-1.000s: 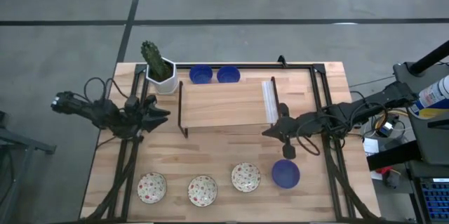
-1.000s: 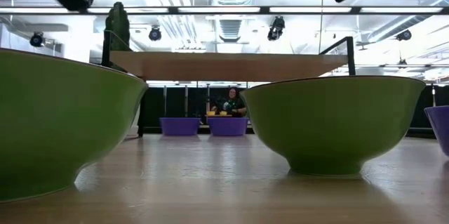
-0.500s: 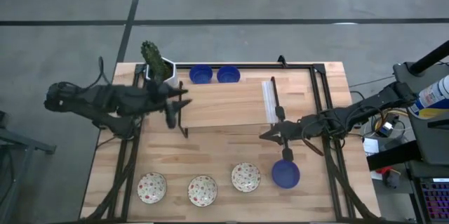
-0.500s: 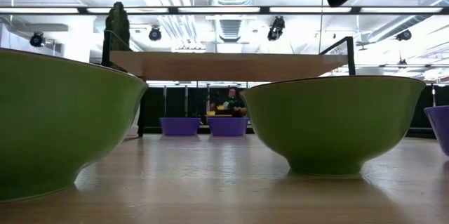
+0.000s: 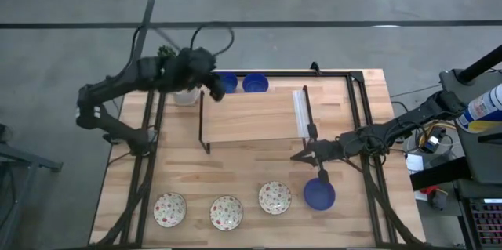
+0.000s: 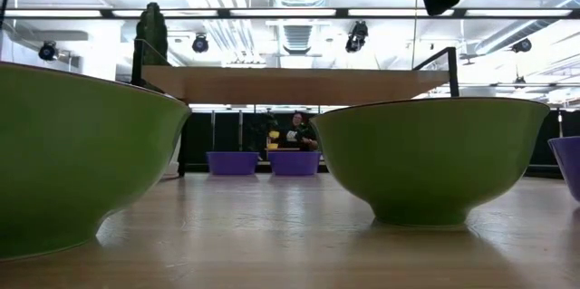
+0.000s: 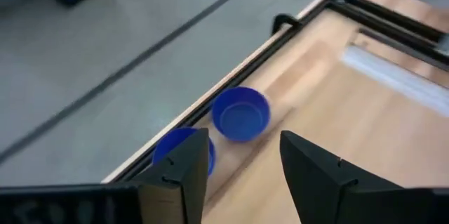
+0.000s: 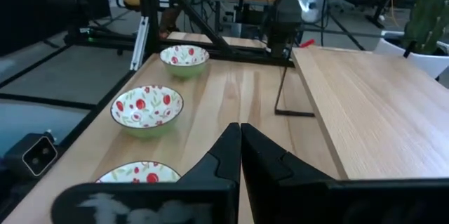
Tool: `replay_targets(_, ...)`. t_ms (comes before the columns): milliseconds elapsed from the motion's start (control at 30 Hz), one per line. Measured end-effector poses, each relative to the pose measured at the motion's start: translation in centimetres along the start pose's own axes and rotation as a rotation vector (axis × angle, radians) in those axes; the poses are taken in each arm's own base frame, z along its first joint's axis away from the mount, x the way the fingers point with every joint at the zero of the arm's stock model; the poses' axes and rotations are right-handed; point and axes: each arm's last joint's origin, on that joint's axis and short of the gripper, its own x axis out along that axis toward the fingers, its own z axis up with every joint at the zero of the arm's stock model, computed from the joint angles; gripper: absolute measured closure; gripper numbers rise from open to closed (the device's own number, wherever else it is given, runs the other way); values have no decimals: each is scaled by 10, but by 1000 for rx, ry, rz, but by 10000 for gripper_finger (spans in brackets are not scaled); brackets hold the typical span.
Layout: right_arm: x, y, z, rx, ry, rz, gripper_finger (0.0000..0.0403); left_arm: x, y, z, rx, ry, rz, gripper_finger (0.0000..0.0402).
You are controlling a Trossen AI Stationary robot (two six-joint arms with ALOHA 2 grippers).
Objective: Pick & Place Mini bowls
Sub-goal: Put the top left blue bowl on the shelf
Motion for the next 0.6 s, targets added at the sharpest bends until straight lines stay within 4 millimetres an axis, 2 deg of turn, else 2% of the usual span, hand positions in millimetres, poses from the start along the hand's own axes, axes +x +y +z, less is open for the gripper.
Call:
replay_targets(167, 0, 0, -1, 1, 1, 0, 394, 34, 25, 20, -98, 67, -27, 232)
replay_targets(333, 0, 0, -4, -1, 9, 0, 394, 69, 43, 33, -144, 109, 31, 232)
replay_targets(600, 0, -1, -12, -4, 35, -2, 394, 131, 54, 35, -172, 258, 41, 232)
